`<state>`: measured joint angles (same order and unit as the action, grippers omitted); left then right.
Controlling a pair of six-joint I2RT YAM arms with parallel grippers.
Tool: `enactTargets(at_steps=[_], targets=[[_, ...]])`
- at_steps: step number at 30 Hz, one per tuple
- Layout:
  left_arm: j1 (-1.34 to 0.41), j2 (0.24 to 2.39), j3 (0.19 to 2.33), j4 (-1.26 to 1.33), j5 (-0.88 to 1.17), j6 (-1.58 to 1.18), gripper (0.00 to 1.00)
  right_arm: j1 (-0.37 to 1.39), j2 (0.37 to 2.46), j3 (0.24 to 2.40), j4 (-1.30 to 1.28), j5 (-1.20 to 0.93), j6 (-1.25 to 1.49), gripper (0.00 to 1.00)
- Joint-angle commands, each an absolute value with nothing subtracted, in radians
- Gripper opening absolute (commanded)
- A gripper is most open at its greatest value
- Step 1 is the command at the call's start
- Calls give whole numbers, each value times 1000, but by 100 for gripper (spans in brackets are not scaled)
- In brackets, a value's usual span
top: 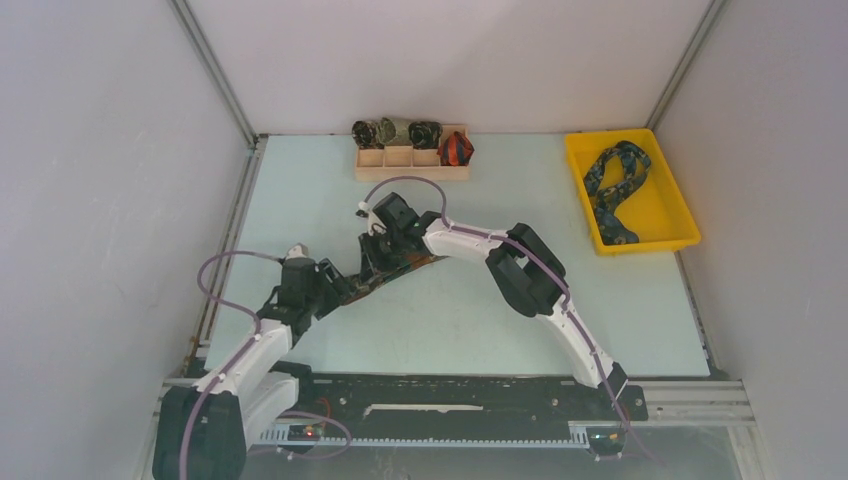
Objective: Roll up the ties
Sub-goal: Roll the tie at the center of the board.
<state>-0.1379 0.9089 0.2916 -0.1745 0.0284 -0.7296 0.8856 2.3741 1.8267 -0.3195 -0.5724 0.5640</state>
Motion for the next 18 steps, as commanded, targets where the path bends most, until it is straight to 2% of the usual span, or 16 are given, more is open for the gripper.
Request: enactTargets(at_steps=[1,12,18], targets=[[-133,951,314,-119,65,-716,67,879,2401,1817,-295,-562,548,23],[-127,1014,335,-69,47,-710,60,873,2404,1816,-295,-565,545,23],[-121,1032,342,-42,28,-704,47,868,2404,1818,-299,-569,542,23]])
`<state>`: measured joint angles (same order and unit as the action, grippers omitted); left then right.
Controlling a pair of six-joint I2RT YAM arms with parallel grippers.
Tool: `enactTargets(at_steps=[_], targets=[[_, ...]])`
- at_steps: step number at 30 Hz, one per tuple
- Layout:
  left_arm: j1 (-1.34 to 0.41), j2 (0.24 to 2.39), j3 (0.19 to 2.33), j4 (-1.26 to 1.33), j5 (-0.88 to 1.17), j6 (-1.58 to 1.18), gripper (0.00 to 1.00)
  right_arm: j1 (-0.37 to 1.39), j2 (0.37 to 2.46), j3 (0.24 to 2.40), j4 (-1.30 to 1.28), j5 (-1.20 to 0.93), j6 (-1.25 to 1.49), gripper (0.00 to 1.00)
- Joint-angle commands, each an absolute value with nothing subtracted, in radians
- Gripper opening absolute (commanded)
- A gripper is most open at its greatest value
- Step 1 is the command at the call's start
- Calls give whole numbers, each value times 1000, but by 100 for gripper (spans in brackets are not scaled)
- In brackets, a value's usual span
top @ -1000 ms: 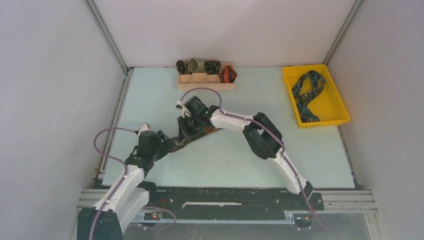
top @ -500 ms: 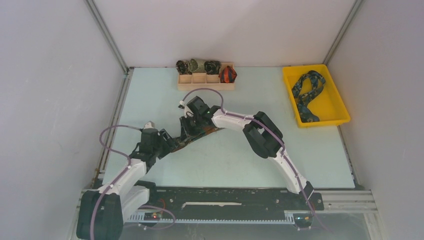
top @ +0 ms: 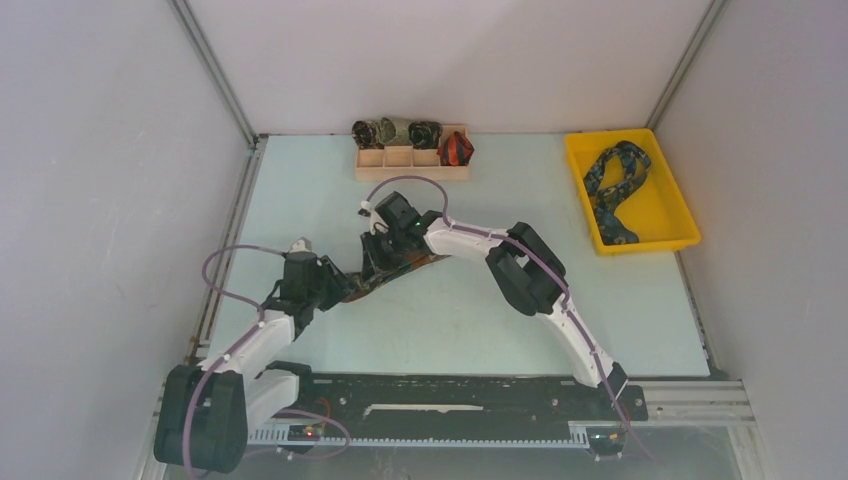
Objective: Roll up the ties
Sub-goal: Roll the tie at the center of the board.
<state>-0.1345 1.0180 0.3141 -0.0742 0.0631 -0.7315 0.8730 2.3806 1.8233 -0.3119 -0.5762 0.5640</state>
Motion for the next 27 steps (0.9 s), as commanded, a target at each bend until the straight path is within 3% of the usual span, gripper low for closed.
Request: enactTargets(at_steps=[1,5,10,27], targets=[[-120,1034,342,-38,28,-703,44,868,2403,1821,-301,-570,542,23],[-120,1030,348,-48,33,-700,32,858,2384,1822,-308,-579,537,23],[-119,1023,371,-106,41,-691,23,813,2336,1817,-310,-577,529,23],[-141,1100,377,-64,207,-654,19,665,2369,1767,-294,-544,558,23]])
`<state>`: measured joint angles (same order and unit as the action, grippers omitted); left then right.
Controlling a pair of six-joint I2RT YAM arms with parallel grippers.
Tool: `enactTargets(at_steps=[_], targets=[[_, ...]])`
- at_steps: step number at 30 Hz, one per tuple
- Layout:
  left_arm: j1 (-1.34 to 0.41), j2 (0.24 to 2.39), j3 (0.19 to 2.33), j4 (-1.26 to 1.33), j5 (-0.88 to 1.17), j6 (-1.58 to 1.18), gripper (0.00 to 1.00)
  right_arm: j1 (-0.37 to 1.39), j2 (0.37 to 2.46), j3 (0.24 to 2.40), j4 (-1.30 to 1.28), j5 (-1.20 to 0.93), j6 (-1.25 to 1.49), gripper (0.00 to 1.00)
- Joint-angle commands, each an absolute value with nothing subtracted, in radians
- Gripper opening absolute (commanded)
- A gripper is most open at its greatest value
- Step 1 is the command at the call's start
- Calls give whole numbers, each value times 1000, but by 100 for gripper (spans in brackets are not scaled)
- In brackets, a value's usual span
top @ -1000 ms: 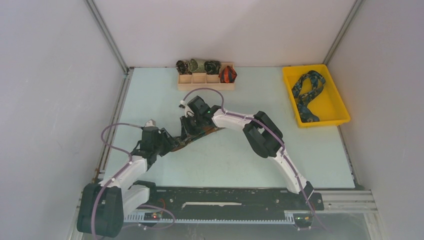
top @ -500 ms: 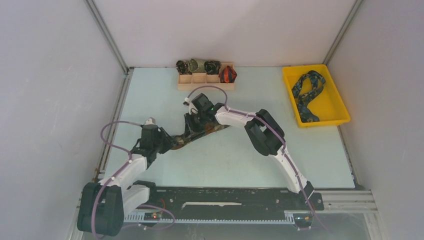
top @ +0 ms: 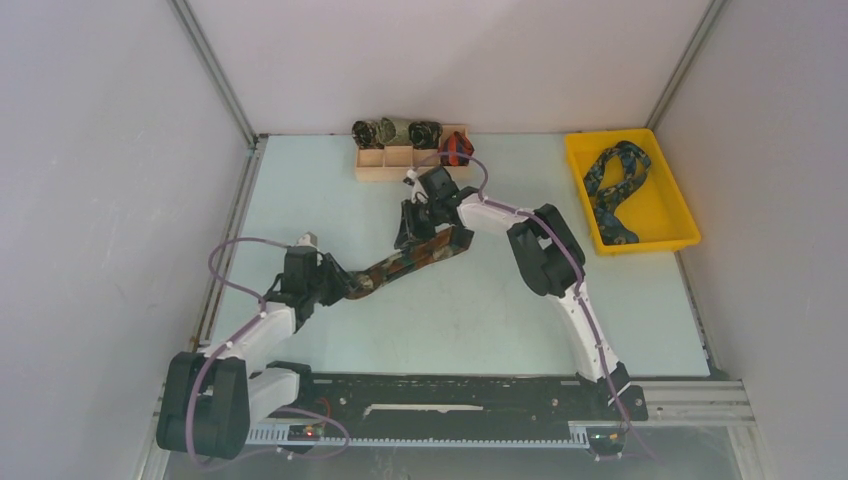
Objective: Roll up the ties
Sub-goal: Roll the tie at the center of the board.
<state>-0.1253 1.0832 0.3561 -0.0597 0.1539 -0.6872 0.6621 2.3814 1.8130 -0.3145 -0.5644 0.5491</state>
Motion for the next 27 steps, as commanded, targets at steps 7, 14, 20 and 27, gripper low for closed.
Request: enactTargets(at_steps=[7,14,20,27], targets=[[-189,1154,393,-41,236,-647,18,656,2262,1539,-236,-489,569,23],[-221,1142,395,-43,256,-650,16,648,2110,1314,-223,-375,598,22],[-252,1130,427,-96,222,-630,16,654,2007,1275,-212,-330,581,22],[-312,1149,545,-262,105,-587,15,697,1927,1321,-198,-358,554,22]])
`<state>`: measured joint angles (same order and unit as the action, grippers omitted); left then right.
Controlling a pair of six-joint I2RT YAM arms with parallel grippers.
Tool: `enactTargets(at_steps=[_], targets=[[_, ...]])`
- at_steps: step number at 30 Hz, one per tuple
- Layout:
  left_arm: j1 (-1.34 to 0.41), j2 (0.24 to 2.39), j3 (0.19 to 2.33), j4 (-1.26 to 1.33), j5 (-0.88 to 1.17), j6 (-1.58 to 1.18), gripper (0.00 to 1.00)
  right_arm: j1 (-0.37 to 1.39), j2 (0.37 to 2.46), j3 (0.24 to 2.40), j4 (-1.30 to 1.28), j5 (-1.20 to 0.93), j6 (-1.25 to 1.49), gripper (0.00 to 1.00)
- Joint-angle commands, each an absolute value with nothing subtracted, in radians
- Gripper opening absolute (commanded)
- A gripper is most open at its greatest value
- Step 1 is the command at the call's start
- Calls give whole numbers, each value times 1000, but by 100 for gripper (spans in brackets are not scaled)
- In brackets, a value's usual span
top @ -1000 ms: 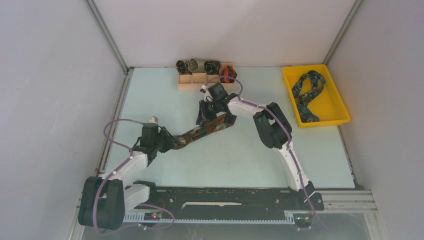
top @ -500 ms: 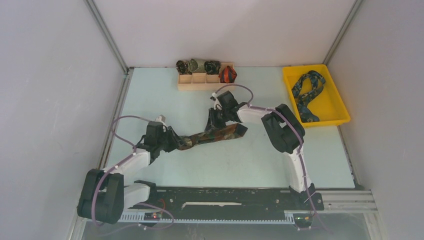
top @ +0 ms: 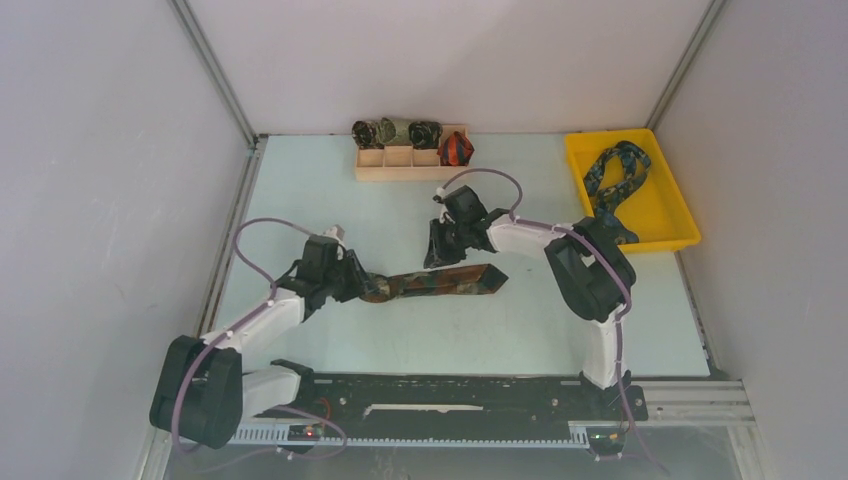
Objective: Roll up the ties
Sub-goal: Roll the tie at the center of the board.
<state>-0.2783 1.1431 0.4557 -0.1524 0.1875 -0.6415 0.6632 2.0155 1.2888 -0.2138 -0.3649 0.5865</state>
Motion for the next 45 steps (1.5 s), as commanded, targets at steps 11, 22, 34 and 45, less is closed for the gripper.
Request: enactTargets(at_steps=[11,22,34,45], targets=[[-395,1238,738,-486,-114,-542,13,822,2037,1370,-31,-550,650,22],[-456,1293,826,-581,-217,-542,11,865,2208,1528,-33,-624,692,22],[-532,1442,966,-750,-434,-518,10,682,1947,1353,-185,-563,573,24],[-636,1635,1113,-892,-615,-579,9,539,1803,1233,-205,-504,545,24]])
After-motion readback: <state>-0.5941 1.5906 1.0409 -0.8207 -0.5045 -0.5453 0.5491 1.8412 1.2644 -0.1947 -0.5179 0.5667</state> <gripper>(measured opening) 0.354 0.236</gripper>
